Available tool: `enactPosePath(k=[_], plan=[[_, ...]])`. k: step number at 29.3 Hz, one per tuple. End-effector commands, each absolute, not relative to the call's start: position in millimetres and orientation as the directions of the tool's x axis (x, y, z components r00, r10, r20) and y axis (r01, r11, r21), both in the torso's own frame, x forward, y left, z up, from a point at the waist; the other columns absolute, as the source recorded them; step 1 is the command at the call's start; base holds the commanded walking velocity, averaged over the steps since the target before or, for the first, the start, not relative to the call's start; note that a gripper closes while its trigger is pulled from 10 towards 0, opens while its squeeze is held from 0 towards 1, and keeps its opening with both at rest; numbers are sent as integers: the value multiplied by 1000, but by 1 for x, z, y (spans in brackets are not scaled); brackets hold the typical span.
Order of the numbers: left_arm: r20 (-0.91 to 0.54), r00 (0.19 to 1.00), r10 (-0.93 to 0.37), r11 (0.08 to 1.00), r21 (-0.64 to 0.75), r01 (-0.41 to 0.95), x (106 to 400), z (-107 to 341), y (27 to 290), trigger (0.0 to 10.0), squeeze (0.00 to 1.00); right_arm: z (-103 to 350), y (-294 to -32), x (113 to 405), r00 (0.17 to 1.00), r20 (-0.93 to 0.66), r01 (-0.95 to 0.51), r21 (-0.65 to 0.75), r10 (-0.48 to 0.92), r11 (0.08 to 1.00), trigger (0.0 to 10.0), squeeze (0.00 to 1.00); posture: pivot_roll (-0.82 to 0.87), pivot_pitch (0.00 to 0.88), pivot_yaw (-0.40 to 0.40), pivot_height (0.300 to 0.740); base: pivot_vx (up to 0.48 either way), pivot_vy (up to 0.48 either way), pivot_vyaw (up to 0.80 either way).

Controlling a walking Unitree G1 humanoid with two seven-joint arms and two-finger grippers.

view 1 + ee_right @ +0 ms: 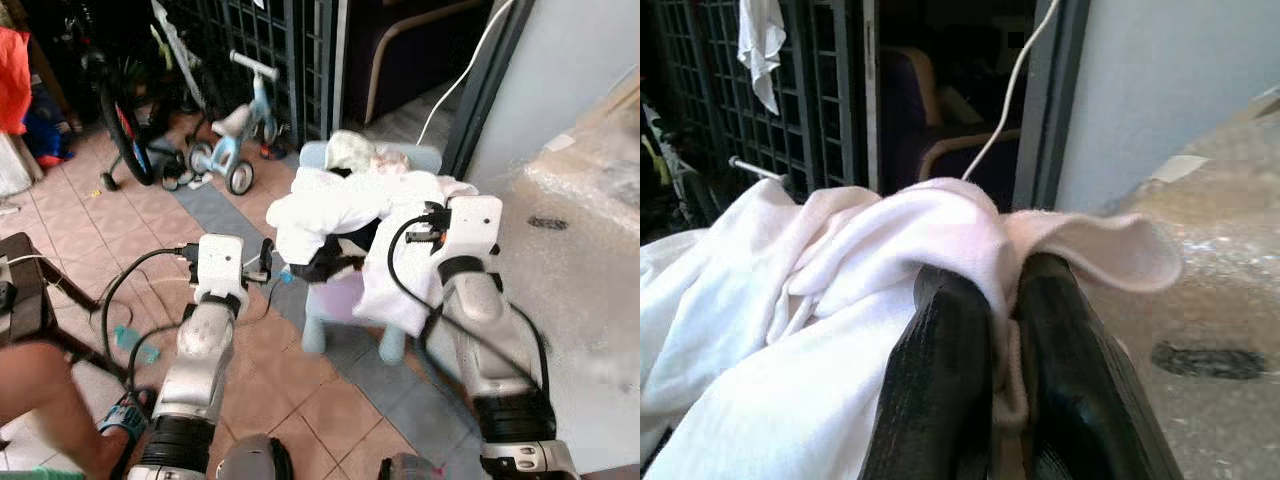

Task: Clothes washing

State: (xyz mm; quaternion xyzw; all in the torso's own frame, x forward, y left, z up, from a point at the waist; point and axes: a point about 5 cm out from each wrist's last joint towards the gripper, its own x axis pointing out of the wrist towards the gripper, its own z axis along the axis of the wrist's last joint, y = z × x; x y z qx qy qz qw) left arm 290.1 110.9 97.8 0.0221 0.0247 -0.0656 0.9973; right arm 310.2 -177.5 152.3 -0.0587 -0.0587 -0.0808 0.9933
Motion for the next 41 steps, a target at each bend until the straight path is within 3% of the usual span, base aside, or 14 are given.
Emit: enactPosePath(k=[1, 5, 9, 12, 14, 20, 27, 41], plan=[[-38, 993, -115, 992, 52, 117, 293, 103, 118, 10000, 0, 168, -182, 315, 962, 183, 223, -108, -201, 969, 10000, 0, -48, 93, 38, 740, 0, 0, -800], [-43, 987, -152, 987, 50, 154, 292, 103, 116, 10000, 0, 179, -216, 315, 896, 223, 422, -163, -384, 892, 10000, 0, -65, 103, 53, 740, 0, 0, -800], [-29, 985, -169, 985, 37, 170, 295, 106, 113, 10000, 0, 184, -231, 312, 868, 251, 476, -177, -429, 861, 10000, 0, -73, 103, 58, 740, 0, 0, -800], [-7, 984, -179, 984, 17, 179, 296, 111, 112, 10000, 0, 184, -229, 314, 877, 248, 459, -179, -411, 870, 10000, 0, -74, 102, 57, 740, 0, 0, -800], [4, 982, -189, 982, 2, 189, 296, 113, 111, 10000, 0, 192, -215, 320, 913, 281, 346, -150, -296, 926, 10000, 0, -64, 99, 53, 740, 0, 0, -400], [-37, 985, -171, 985, 32, 172, 290, 105, 121, 10000, 0, 207, -207, 326, 921, 347, 270, -245, -176, 931, 10000, 0, -45, 105, 59, 740, 234, 0, 0], [-86, 984, -155, 986, 40, 159, 288, 97, 131, 10000, 0, 238, -226, 342, 887, 414, 323, -241, -205, 915, 10000, 0, -43, 108, 69, 740, 322, 0, 0], [-132, 972, -197, 977, 60, 206, 286, 92, 126, 10000, 0, 284, -249, 362, 813, 492, 433, -153, -312, 888, 10000, 0, -29, 102, 76, 740, 357, 0, -800]])
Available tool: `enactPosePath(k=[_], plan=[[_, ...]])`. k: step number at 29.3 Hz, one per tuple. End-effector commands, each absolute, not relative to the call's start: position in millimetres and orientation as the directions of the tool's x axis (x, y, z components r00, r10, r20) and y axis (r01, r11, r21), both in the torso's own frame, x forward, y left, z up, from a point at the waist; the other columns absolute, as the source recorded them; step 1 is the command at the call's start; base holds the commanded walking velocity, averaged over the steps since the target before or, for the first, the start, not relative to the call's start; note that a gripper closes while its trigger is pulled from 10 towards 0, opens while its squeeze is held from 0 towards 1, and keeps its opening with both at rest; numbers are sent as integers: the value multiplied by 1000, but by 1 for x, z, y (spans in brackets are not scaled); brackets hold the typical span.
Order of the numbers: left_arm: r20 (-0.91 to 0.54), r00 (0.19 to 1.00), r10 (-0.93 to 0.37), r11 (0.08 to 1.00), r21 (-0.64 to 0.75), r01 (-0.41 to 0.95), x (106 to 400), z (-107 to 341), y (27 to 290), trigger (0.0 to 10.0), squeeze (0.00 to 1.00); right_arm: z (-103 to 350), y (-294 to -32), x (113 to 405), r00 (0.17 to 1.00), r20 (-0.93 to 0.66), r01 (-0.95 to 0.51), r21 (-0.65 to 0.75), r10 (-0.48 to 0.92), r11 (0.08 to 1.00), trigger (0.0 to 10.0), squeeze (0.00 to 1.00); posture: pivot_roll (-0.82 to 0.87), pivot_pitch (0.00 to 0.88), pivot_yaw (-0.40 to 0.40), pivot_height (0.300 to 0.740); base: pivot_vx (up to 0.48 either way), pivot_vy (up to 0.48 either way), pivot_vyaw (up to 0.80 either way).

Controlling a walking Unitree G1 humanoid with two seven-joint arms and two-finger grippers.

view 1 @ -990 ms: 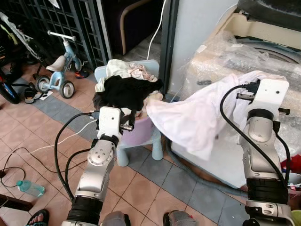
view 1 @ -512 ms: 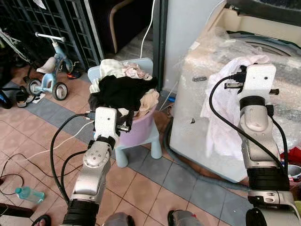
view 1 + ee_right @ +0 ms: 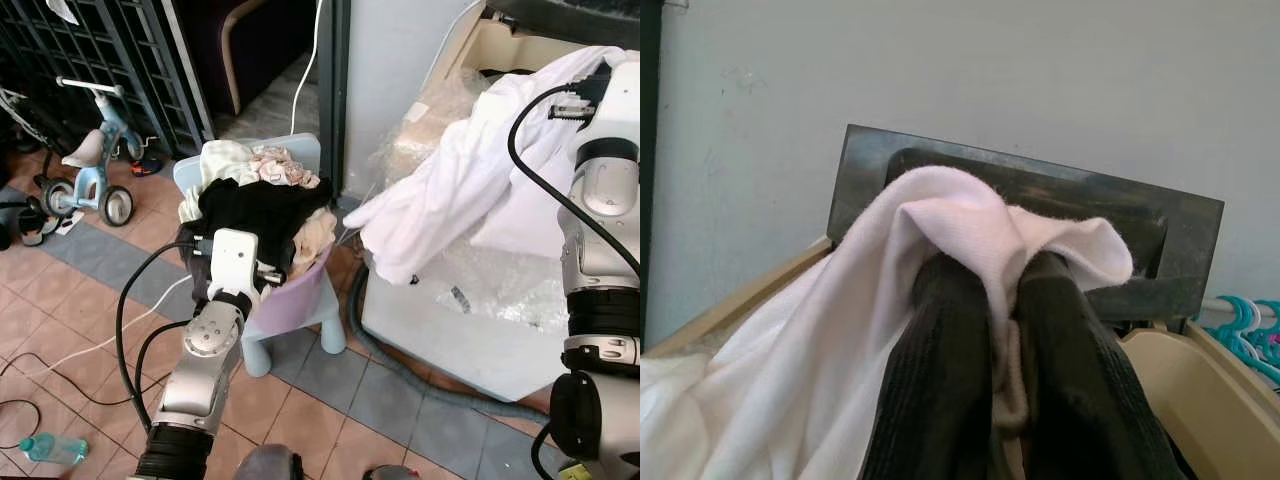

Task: Clothes washing

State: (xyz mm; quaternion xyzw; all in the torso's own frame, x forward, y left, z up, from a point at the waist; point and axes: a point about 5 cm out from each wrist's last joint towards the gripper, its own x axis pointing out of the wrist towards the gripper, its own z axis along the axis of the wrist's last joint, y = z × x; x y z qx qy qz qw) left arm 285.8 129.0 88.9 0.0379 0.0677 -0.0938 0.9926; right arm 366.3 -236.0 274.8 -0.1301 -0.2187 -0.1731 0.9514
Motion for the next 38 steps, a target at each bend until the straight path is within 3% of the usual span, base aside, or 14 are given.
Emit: enactPosePath(k=[1, 15, 25, 31, 33, 37, 38], plan=[[-133, 971, -197, 977, 59, 206, 286, 92, 126, 10000, 0, 285, -250, 363, 810, 492, 437, -144, -319, 888, 10000, 0, -28, 101, 77, 740, 360, 0, -800], [-151, 968, -200, 975, 64, 212, 285, 91, 125, 10000, 0, 315, -258, 380, 803, 512, 445, -173, -306, 879, 10000, 0, -25, 104, 72, 740, 338, 0, -800], [-148, 974, -171, 983, 46, 179, 286, 91, 123, 10000, 0, 379, -228, 393, 768, 630, 326, -230, -115, 917, 10000, 0, -21, 101, 59, 740, 29, 0, -800], [-150, 974, -168, 984, 41, 176, 285, 91, 120, 10000, 0, 303, -174, 419, 936, 317, -51, -303, 152, 952, 10000, 0, -14, 103, 48, 740, 0, 0, 0], [-153, 975, -160, 985, 37, 167, 284, 90, 121, 10000, 0, 274, -149, 416, 919, 247, -209, -355, 307, 911, 10000, 0, -14, 107, 45, 740, 0, 0, 0], [-160, 975, -154, 986, 35, 161, 283, 89, 121, 10000, 0, 261, -132, 411, 870, 224, -350, -346, 439, 870, 10000, 0, -19, 108, 45, 740, 0, 0, 0], [-164, 974, -156, 986, 34, 164, 283, 88, 121, 10000, 0, 251, -120, 405, 815, 199, -459, -351, 544, 816, 10000, 0, -21, 108, 46, 740, 0, 0, 0]])
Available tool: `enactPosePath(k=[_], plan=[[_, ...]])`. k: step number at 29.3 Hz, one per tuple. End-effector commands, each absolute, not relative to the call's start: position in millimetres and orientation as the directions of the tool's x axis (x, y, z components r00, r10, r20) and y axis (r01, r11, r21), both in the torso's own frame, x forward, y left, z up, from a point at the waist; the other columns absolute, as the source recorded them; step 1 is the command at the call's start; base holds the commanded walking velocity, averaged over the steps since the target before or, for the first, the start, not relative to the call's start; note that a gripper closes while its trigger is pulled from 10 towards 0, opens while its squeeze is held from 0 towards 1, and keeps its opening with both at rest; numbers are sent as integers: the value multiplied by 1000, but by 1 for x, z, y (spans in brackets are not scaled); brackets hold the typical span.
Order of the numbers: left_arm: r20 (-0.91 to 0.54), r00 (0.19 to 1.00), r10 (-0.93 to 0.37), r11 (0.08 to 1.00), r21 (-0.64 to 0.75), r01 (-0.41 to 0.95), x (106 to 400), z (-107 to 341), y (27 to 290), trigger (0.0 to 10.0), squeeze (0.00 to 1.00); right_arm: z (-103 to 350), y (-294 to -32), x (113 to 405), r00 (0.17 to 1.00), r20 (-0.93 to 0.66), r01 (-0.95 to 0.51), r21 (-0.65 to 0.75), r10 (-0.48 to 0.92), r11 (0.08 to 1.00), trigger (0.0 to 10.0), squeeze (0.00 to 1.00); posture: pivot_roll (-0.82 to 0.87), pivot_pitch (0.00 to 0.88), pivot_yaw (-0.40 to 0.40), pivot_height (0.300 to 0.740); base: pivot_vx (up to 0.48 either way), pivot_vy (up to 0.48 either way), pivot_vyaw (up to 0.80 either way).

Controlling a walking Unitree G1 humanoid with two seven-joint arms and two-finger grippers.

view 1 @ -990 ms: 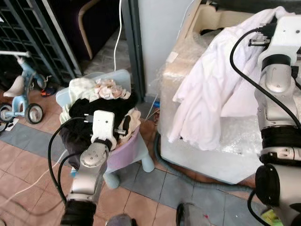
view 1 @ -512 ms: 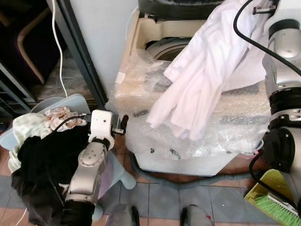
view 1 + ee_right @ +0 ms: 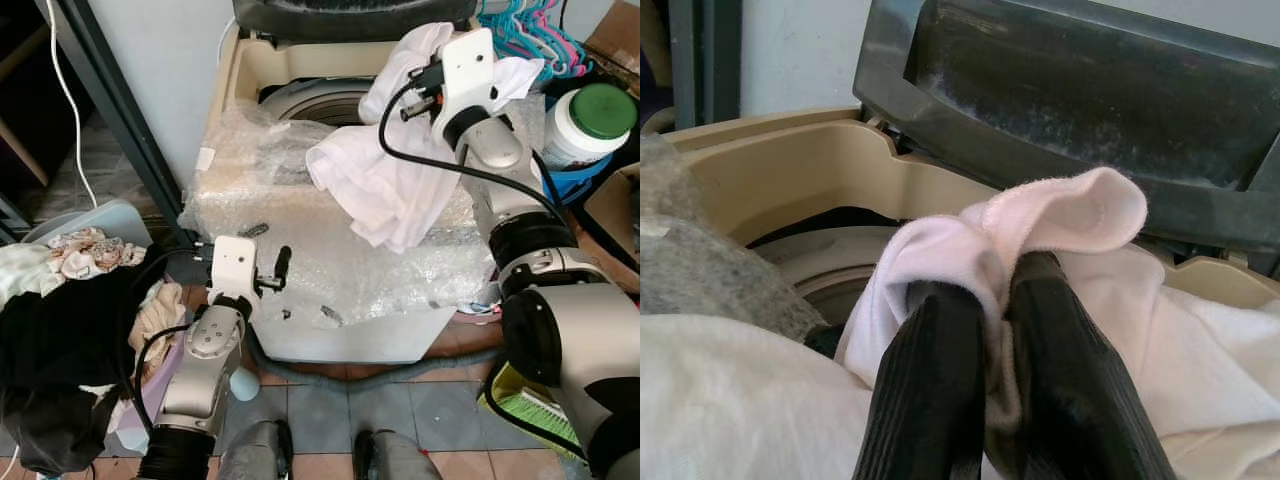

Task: Clothes washing

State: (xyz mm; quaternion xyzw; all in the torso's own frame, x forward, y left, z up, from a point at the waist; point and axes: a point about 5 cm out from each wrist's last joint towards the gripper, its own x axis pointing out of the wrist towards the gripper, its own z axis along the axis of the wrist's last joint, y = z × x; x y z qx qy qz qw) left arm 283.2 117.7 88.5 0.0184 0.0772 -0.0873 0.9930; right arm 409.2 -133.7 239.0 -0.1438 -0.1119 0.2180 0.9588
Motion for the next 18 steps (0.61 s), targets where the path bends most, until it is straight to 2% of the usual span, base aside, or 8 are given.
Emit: enactPosePath(k=[1, 4, 5, 9, 11, 14, 17, 18], plan=[[-164, 974, -159, 985, 34, 166, 283, 88, 120, 10000, 0, 248, -117, 403, 796, 189, -492, -351, 575, 797, 10000, 0, -21, 108, 46, 740, 0, 0, 0], [-165, 973, -162, 985, 34, 170, 283, 88, 118, 10000, 0, 243, -118, 400, 780, 176, -523, -344, 600, 780, 10000, 0, -31, 107, 46, 740, 0, 0, 0], [-167, 972, -165, 984, 33, 173, 284, 88, 117, 10000, 0, 237, -124, 400, 790, 160, -522, -330, 592, 787, 10000, 1000, -35, 106, 46, 740, 0, 0, 0], [-174, 970, -168, 984, 34, 176, 285, 87, 116, 10000, 0, 234, -129, 399, 794, 156, -509, -358, 588, 783, 10000, 1000, -38, 106, 46, 740, 0, 0, 0], [-179, 970, -166, 984, 36, 175, 285, 86, 116, 10000, 0, 231, -138, 398, 823, 143, -448, -431, 550, 783, 10000, 1000, -40, 103, 47, 740, 0, 0, 0], [-184, 969, -163, 984, 39, 173, 286, 86, 116, 10000, 0, 227, -157, 398, 883, 138, -334, -490, 449, 806, 10000, 1000, -41, 100, 49, 740, 0, 0, 0], [-185, 969, -163, 984, 43, 174, 286, 86, 116, 10000, 0, 246, -177, 396, 906, 289, -124, -519, 310, 846, 10000, 1000, -39, 97, 46, 740, 0, 0, 0], [-185, 969, -163, 984, 43, 174, 286, 86, 116, 10000, 0, 246, -177, 396, 906, 289, -124, -519, 310, 846, 10000, 1000, -39, 97, 46, 740, 0, 0, 0]])
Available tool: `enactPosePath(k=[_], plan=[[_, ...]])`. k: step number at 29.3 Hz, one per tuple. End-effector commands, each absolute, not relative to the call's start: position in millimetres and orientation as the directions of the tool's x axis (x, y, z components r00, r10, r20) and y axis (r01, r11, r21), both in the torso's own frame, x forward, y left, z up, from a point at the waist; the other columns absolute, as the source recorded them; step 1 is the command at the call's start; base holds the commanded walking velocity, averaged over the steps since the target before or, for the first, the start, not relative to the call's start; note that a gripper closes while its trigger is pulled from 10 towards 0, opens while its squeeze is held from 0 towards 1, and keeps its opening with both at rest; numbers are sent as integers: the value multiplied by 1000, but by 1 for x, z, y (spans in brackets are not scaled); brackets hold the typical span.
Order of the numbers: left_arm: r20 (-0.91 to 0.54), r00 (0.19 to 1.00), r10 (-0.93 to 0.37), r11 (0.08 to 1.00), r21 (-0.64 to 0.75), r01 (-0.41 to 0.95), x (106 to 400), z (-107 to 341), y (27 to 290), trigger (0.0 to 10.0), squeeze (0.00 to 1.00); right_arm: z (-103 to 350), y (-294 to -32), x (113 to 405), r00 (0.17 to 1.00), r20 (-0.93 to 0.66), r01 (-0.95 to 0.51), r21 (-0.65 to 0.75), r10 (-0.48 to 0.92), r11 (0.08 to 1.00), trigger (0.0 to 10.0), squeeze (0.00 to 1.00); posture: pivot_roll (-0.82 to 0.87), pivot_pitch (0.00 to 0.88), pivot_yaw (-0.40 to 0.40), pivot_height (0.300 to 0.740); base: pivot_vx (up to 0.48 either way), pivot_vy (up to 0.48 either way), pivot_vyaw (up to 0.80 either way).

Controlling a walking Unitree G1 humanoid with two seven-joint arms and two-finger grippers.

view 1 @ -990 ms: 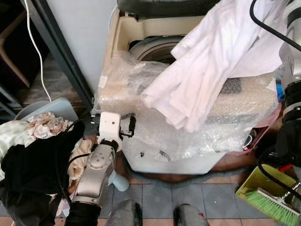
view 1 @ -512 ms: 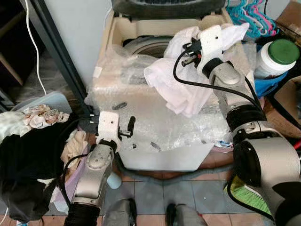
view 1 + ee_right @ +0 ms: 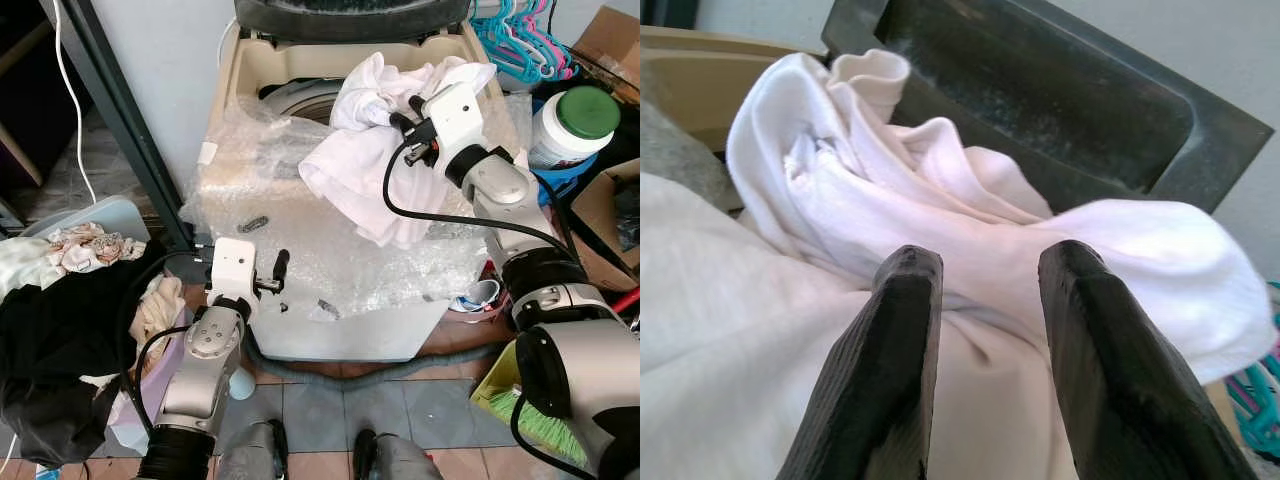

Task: Clothes washing

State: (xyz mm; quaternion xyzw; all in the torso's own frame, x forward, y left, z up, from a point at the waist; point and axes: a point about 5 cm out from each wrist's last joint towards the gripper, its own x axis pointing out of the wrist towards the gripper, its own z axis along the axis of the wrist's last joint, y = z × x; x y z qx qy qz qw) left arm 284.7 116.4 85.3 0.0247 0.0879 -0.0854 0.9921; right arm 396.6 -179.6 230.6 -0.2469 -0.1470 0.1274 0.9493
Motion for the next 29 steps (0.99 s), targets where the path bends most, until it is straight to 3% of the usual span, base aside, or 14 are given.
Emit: enactPosePath(k=[1, 7, 16, 25, 29], plan=[[-184, 970, -161, 984, 44, 172, 286, 86, 117, 10000, 0, 262, -185, 392, 880, 392, -40, -501, 268, 865, 10000, 1000, -38, 95, 45, 740, 0, 0, 0], [-161, 979, -126, 989, 52, 135, 285, 88, 120, 10000, 0, 263, -189, 367, 836, 492, -16, -421, 243, 907, 10000, 1000, -38, 93, 41, 740, 0, 0, 0], [-165, 978, -125, 989, 53, 135, 284, 87, 121, 10000, 0, 190, -175, 319, 911, 323, -164, -283, 255, 945, 10000, 1000, -58, 98, 57, 740, 0, 0, 0], [-160, 975, -153, 986, 46, 162, 288, 88, 111, 10000, 0, 186, -172, 309, 933, 242, -201, -264, 266, 943, 10000, 1000, -74, 101, 57, 740, 0, 0, 0], [-141, 988, -65, 996, 52, 73, 289, 90, 118, 10000, 0, 192, -160, 307, 926, 284, -185, -231, 248, 955, 10000, 1000, -65, 99, 47, 740, 0, 0, 0]])
